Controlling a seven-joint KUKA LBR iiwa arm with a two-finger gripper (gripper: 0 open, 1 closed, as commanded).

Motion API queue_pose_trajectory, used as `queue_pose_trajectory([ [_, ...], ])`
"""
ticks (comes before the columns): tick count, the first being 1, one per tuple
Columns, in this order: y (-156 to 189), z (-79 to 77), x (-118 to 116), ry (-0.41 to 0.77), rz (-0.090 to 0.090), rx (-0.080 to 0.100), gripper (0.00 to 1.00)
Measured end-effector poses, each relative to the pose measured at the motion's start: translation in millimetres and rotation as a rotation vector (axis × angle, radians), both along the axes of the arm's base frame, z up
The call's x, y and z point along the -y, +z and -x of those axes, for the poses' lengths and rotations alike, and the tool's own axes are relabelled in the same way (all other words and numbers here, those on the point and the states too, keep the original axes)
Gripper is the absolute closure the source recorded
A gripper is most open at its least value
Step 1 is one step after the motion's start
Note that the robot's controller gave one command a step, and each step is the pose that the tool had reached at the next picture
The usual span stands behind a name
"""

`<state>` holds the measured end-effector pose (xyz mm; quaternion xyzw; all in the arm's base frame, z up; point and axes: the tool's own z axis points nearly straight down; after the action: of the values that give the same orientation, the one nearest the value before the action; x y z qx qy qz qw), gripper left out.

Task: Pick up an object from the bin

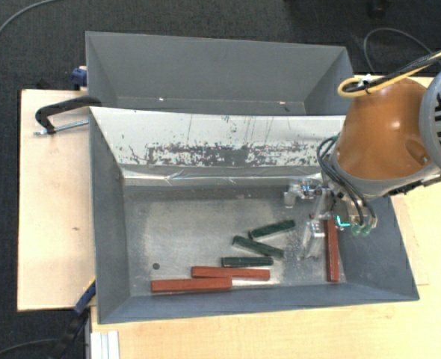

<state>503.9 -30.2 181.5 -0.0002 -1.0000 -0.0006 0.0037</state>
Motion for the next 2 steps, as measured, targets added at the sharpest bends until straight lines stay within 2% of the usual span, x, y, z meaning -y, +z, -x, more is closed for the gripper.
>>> queue_pose_trajectory([
  [1,-113.6,-39.8,18.5,0.161,-0.001,0.001,0.0],
  [2,-109.0,-42.2,18.4,0.161,0.0,0.011,1.0],
])
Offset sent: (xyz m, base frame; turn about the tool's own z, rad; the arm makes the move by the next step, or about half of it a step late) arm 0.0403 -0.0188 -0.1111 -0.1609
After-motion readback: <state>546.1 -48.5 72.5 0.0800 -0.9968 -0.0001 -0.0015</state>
